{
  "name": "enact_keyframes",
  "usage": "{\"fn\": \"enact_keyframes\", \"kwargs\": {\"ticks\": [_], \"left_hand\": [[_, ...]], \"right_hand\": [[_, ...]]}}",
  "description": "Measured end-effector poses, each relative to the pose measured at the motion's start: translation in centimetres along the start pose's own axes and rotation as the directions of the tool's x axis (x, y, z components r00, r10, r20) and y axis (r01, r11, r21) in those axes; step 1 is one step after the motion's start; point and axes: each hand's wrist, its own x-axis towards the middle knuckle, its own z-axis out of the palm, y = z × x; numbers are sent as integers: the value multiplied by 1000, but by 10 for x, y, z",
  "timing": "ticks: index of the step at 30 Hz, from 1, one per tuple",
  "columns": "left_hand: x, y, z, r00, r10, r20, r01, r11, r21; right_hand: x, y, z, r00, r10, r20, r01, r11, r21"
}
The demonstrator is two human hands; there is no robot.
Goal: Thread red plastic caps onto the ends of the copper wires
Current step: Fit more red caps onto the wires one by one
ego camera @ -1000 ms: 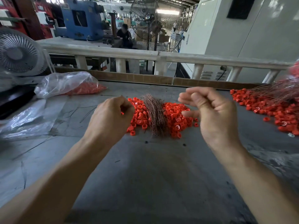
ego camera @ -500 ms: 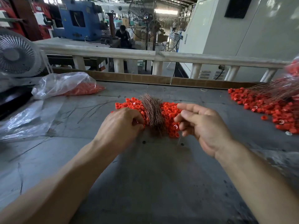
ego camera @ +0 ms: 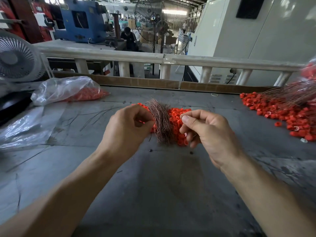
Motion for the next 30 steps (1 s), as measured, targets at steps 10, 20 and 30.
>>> {"fn": "enact_keyframes", "kwargs": {"ticks": [10, 20, 30], "left_hand": [[-6, 16, 10, 984, -97, 151, 173, 730, -662], [-8, 15, 12, 972, -70, 222, 211, 674, -708], [-13, 15, 15, 978, 2, 209, 123, 805, -581]], "right_hand": [[-7, -3, 6, 985, -158, 67, 164, 982, -92], [-11, -6, 9, 981, -173, 94, 182, 977, -108], [-14, -8, 10, 971, -223, 92, 236, 956, -174]]}}
